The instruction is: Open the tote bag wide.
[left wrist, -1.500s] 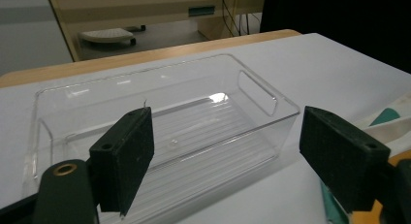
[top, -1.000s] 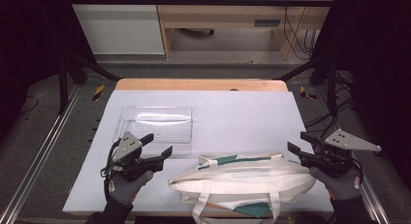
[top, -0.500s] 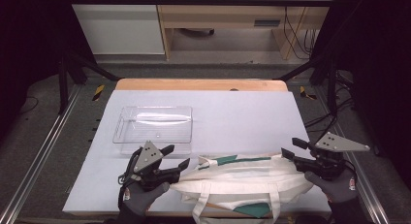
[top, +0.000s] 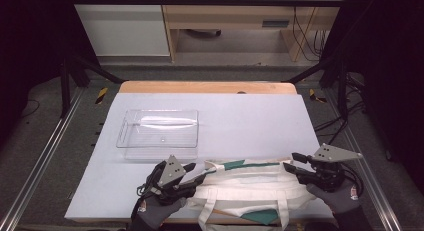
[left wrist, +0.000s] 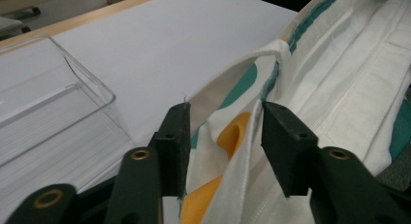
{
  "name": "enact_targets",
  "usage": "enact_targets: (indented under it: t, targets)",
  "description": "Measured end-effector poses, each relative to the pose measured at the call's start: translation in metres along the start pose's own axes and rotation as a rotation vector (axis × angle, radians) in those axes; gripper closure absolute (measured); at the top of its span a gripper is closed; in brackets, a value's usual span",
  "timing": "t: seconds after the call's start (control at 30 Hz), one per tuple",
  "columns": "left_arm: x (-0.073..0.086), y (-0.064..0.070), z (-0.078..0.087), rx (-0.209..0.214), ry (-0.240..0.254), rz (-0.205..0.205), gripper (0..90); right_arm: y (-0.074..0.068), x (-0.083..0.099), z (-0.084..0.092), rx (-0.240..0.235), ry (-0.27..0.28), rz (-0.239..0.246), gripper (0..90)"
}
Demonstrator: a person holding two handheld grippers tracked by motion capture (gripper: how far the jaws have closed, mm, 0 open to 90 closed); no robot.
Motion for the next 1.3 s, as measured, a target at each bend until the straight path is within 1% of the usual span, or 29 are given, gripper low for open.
enact_targets:
  t: [0.07, 0.1, 0.23, 0.3, 0.33, 0.4, 0.47, 0.5, 0.53, 0.57, 0.6, 0.67, 0.73, 0.77, 0.8, 0.83, 0.87, 0.9, 0.93, 0.97, 1.03, 1.07, 1.1, 1.13, 1.17, 1.2, 1.23, 1.27, 1.3]
  targets:
    - [0.002, 0.0, -0.003, 0.01, -0.014, 0.001, 62.6, 0.0, 0.002, -0.001, -0.011, -0.008, -0.002, 60.3]
    - [0.002, 0.0, -0.004, 0.007, -0.02, -0.004, 65.7, 0.0, 0.003, -0.002, -0.016, -0.01, -0.005, 62.9]
    - [0.003, -0.002, -0.005, 0.035, -0.027, 0.027, 78.0, -0.002, 0.001, -0.003, -0.032, -0.02, 0.005, 76.0]
    - [0.004, -0.002, -0.007, 0.037, -0.031, 0.032, 82.8, -0.004, 0.0, -0.003, -0.025, -0.024, 0.013, 78.1]
    - [0.004, -0.002, -0.007, 0.036, -0.033, 0.033, 85.5, -0.003, -0.003, -0.004, -0.026, -0.033, 0.006, 79.3]
    - [0.005, -0.003, -0.008, 0.037, -0.03, 0.047, 86.2, -0.003, -0.004, -0.004, -0.026, -0.033, 0.001, 79.6]
    - [0.005, -0.005, -0.009, 0.033, -0.026, 0.063, 86.8, -0.002, -0.009, -0.009, 0.004, -0.02, -0.002, 80.0]
    - [0.005, -0.006, -0.01, 0.03, -0.025, 0.07, 86.8, -0.002, -0.009, -0.009, 0.004, -0.02, -0.002, 80.0]
    - [0.005, -0.007, -0.011, 0.033, -0.026, 0.078, 86.9, -0.003, -0.01, -0.012, 0.02, -0.017, 0.006, 80.1]
    - [0.006, -0.008, -0.011, 0.033, -0.026, 0.085, 86.9, -0.003, -0.01, -0.016, 0.05, -0.019, 0.017, 80.0]
    - [0.006, -0.009, -0.012, 0.033, -0.025, 0.091, 86.9, -0.003, -0.01, -0.016, 0.05, -0.019, 0.017, 80.0]
    - [0.006, -0.009, -0.014, 0.033, -0.028, 0.089, 86.9, -0.003, -0.008, -0.021, 0.068, -0.021, 0.009, 79.9]
    - [0.006, -0.008, -0.015, 0.026, -0.03, 0.081, 86.2, -0.004, -0.007, -0.026, 0.092, -0.044, 0.015, 79.8]
    - [0.005, -0.008, -0.015, 0.029, -0.035, 0.08, 82.2, -0.006, -0.006, -0.029, 0.107, -0.057, 0.041, 79.5]
    - [0.004, -0.009, -0.015, 0.031, -0.035, 0.077, 82.2, -0.006, -0.006, -0.029, 0.107, -0.057, 0.041, 79.5]
    - [0.002, -0.011, -0.014, 0.033, -0.025, 0.075, 77.6, -0.006, -0.006, -0.029, 0.105, -0.061, 0.04, 79.4]
    - [0.0, -0.013, -0.015, 0.05, -0.016, 0.078, 71.7, -0.005, -0.006, -0.028, 0.101, -0.061, 0.041, 79.3]
    - [-0.003, -0.014, -0.016, 0.085, -0.016, 0.088, 68.1, -0.005, -0.006, -0.027, 0.094, -0.056, 0.031, 79.2]
    - [-0.006, -0.015, -0.019, 0.102, -0.02, 0.086, 64.9, -0.004, -0.007, -0.026, 0.084, -0.053, 0.027, 79.0]
    - [-0.009, -0.016, -0.022, 0.099, -0.037, 0.071, 61.8, -0.004, -0.007, -0.025, 0.079, -0.051, 0.022, 78.9]
    - [-0.014, -0.015, -0.028, 0.099, -0.069, 0.048, 61.4, -0.004, -0.007, -0.023, 0.072, -0.047, 0.012, 78.5]
    - [-0.015, -0.015, -0.03, 0.089, -0.093, 0.035, 71.5, -0.003, -0.007, -0.022, 0.074, -0.04, 0.014, 77.2]
    - [-0.016, -0.014, -0.031, 0.08, -0.12, 0.026, 71.5, -0.003, -0.007, -0.022, 0.074, -0.04, 0.014, 77.2]
    - [-0.016, -0.014, -0.033, 0.082, -0.131, 0.027, 77.6, -0.003, -0.008, -0.021, 0.075, -0.037, 0.009, 75.7]
    - [-0.016, -0.014, -0.033, 0.083, -0.136, 0.027, 83.3, -0.003, -0.009, -0.02, 0.074, -0.022, 0.009, 73.6]
    - [-0.015, -0.014, -0.033, 0.085, -0.136, 0.032, 87.0, -0.003, -0.011, -0.016, 0.072, 0.023, -0.001, 68.4]
    - [-0.014, -0.015, -0.033, 0.087, -0.132, 0.039, 87.0, -0.003, -0.011, -0.016, 0.072, 0.023, -0.001, 68.4]
    - [-0.014, -0.015, -0.033, 0.089, -0.126, 0.05, 87.5, -0.006, -0.014, -0.011, 0.061, 0.064, -0.008, 65.2]
    - [-0.014, -0.015, -0.033, 0.087, -0.119, 0.06, 87.5, -0.006, -0.014, -0.011, 0.061, 0.064, -0.008, 65.2]
Point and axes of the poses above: each handheld gripper's, and its own axes: z roughly backward along the jaws, x roughly out of its underside, y roughly to its right, the point moved 3 cm from there along -z, roughly forward along the jaws, and after that the axes turned 9 degrees about x, right-handed, at the moved point
